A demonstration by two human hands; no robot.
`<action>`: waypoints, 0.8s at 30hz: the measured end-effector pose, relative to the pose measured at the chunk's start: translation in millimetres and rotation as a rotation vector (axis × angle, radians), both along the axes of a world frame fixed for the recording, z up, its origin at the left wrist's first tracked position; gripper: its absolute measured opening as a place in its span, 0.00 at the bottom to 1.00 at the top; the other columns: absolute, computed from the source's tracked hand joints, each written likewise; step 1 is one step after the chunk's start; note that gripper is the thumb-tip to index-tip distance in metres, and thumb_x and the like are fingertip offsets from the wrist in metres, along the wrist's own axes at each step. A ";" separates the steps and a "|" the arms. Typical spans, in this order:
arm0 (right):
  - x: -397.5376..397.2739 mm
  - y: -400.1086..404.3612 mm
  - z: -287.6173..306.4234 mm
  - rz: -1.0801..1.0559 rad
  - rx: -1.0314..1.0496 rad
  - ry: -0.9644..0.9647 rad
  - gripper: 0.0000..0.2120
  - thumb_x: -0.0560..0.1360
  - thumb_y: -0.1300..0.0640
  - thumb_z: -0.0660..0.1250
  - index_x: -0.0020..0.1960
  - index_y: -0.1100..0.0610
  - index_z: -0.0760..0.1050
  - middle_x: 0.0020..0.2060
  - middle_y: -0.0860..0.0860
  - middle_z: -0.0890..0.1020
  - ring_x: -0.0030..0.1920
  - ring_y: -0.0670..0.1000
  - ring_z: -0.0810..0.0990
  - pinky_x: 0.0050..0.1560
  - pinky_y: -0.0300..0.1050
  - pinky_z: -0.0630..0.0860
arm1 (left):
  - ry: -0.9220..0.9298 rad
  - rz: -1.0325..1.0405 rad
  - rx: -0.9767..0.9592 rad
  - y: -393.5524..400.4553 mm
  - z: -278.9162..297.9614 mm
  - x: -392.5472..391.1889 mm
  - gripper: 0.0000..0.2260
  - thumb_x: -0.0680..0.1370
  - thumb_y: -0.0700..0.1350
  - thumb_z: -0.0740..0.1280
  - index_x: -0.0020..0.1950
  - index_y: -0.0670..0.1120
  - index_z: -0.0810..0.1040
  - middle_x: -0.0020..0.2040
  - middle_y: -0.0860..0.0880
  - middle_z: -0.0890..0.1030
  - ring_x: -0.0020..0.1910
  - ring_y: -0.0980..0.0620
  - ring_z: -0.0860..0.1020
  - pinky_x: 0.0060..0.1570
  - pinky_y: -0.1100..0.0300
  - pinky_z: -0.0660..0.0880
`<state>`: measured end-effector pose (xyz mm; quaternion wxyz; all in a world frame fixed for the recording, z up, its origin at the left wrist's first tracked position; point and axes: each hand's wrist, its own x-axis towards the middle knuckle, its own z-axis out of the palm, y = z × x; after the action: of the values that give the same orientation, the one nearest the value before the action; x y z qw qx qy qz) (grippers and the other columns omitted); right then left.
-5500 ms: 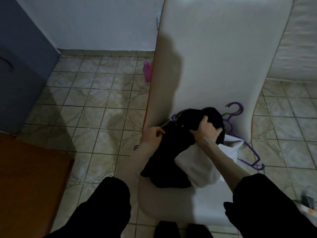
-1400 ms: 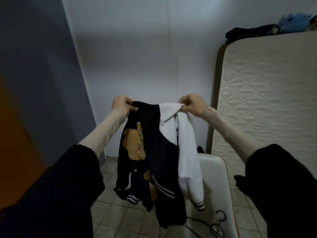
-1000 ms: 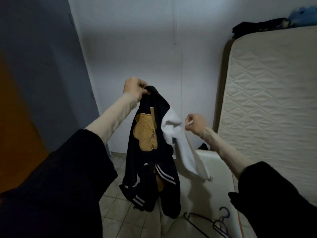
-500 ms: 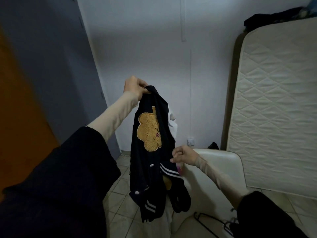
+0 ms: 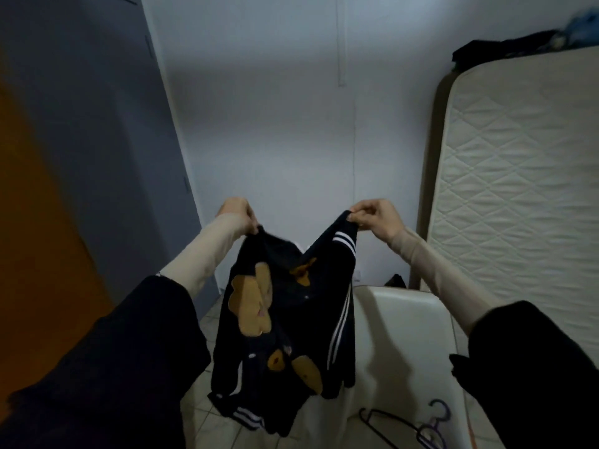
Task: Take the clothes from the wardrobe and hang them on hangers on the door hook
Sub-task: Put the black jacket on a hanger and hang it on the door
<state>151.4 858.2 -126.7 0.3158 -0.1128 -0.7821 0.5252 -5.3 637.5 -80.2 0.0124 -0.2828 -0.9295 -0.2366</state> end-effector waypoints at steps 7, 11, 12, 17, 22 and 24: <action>-10.5 -19.6 33.2 0.046 0.203 0.013 0.06 0.68 0.69 0.71 0.44 0.65 0.78 0.23 0.47 0.77 0.24 0.38 0.76 0.31 0.30 0.76 | -0.310 -0.534 0.188 42.5 -11.5 49.0 0.13 0.72 0.38 0.71 0.55 0.42 0.75 0.44 0.48 0.76 0.43 0.54 0.75 0.37 0.71 0.72; -8.5 -19.8 39.2 0.046 0.183 0.030 0.07 0.67 0.69 0.72 0.37 0.59 0.77 0.19 0.44 0.77 0.24 0.39 0.76 0.31 0.31 0.76 | -0.271 -0.526 0.326 57.7 -22.4 47.2 0.11 0.73 0.40 0.70 0.33 0.46 0.73 0.31 0.48 0.72 0.32 0.54 0.69 0.33 0.64 0.66; -5.8 -17.2 39.9 0.045 0.164 0.039 0.08 0.67 0.68 0.72 0.36 0.58 0.77 0.20 0.44 0.77 0.25 0.39 0.76 0.31 0.32 0.76 | -0.267 -0.509 0.380 59.3 -22.2 46.0 0.12 0.73 0.39 0.70 0.32 0.47 0.73 0.29 0.48 0.71 0.31 0.55 0.69 0.33 0.64 0.66; 19.0 -5.3 22.3 0.174 0.058 -0.007 0.07 0.70 0.67 0.69 0.43 0.57 0.76 0.33 0.52 0.78 0.32 0.40 0.78 0.40 0.34 0.78 | -0.176 -0.426 0.571 70.4 -6.1 48.6 0.12 0.73 0.35 0.69 0.32 0.47 0.74 0.28 0.48 0.72 0.29 0.53 0.69 0.35 0.63 0.70; 46.0 19.9 -25.8 0.271 0.156 -0.259 0.20 0.62 0.73 0.73 0.51 0.60 0.74 0.38 0.52 0.79 0.34 0.41 0.79 0.44 0.35 0.79 | -0.099 -0.375 0.673 78.5 21.8 57.9 0.07 0.72 0.34 0.69 0.36 0.42 0.75 0.30 0.49 0.72 0.30 0.56 0.71 0.29 0.73 0.71; 48.1 18.1 -49.2 0.325 0.111 -0.378 0.24 0.58 0.69 0.77 0.49 0.59 0.73 0.34 0.48 0.77 0.33 0.41 0.77 0.44 0.36 0.78 | -0.064 -0.371 0.698 80.5 34.8 58.7 0.08 0.72 0.35 0.69 0.34 0.43 0.75 0.30 0.49 0.73 0.30 0.56 0.71 0.34 0.68 0.72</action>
<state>199.5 876.2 -175.9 0.0810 -0.0644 -0.8629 0.4947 53.4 718.1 -45.4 0.0360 -0.4171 -0.7263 -0.5451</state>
